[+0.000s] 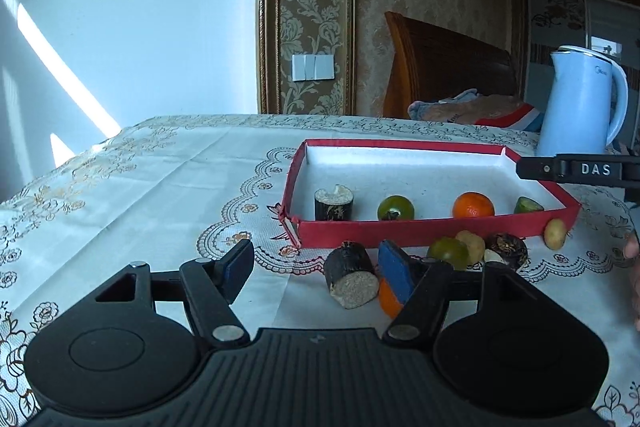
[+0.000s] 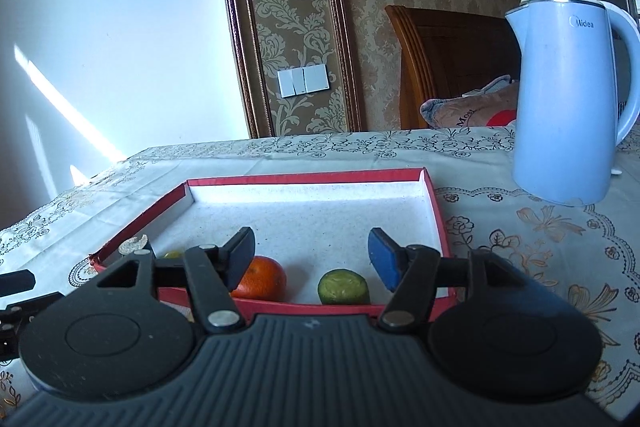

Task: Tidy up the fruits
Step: 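Grasp a second cut purple yam piece with the left tool while the right tool approaches an orange, then lift the yam piece with the left tool while the right tool closes on the orange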

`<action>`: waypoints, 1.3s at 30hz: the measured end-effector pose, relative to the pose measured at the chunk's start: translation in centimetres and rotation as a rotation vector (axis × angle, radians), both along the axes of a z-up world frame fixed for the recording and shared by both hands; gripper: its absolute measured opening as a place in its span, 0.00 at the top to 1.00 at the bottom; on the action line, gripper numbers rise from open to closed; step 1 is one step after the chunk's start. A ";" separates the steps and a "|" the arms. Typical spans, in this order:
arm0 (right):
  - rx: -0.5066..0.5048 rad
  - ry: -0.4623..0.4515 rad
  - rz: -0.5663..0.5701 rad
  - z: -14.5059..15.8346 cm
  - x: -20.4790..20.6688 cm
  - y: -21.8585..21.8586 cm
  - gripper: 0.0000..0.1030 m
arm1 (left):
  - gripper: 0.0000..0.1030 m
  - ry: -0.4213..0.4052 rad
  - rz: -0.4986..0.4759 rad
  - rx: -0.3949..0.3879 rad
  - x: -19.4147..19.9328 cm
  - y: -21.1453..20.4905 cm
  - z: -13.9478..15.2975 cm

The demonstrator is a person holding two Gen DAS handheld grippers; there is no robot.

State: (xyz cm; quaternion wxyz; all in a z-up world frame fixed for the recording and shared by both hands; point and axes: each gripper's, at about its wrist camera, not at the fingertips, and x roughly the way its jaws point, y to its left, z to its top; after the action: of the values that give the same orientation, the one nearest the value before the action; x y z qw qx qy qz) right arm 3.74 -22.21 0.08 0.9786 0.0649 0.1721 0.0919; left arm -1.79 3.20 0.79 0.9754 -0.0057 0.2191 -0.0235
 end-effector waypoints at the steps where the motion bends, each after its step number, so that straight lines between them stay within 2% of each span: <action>1: -0.001 0.002 0.001 0.0 0.0 0.0 0.41 | 0.33 0.027 0.009 -0.020 0.7 0.1 0.0; 9: 0.000 0.005 0.008 0.0 0.1 0.0 0.41 | 0.34 0.160 0.064 -0.094 4.4 0.0 -1.5; 11: 0.002 0.004 0.009 0.1 0.0 0.0 0.33 | 0.36 0.177 0.071 -0.105 4.6 0.1 -1.7; 12: 0.001 -0.001 0.006 0.1 0.0 0.0 0.32 | 0.36 0.180 0.072 -0.114 4.7 0.2 -1.7; 15: 0.003 -0.006 0.006 0.1 -0.2 0.0 0.32 | 0.44 0.190 0.066 -0.145 4.7 0.4 -1.8; 18: 0.003 -0.005 0.006 0.1 -0.1 0.0 0.32 | 0.58 0.185 0.051 -0.135 4.5 0.0 -1.9; 19: 0.003 -0.005 0.007 0.1 -0.1 0.0 0.32 | 0.68 0.183 0.044 -0.141 4.4 0.0 -2.0; 27: 0.033 -0.017 0.028 0.3 -0.6 -0.1 0.32 | 0.68 0.165 0.057 -0.183 4.0 0.7 -1.9; 31: 0.072 -0.035 0.116 1.1 -1.8 0.4 0.32 | 0.68 0.077 0.115 -0.181 3.0 1.8 -1.2; 34: 0.069 -0.029 0.249 1.3 -3.0 1.9 0.32 | 0.68 0.022 0.166 -0.194 2.3 3.1 -0.7; 37: -0.022 -0.038 0.369 1.1 -4.4 4.5 0.32 | 0.68 -0.003 0.243 -0.182 2.2 3.9 -0.7; 39: -0.114 -0.067 0.457 1.0 -5.6 6.8 0.32 | 0.68 0.007 0.251 -0.206 2.3 4.3 -0.8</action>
State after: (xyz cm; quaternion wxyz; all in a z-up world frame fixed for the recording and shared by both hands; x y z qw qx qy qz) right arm -1.84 -15.45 1.09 0.9396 -0.0341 0.1546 0.3035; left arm 0.56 7.50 -0.01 0.9641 -0.1330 0.2166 0.0765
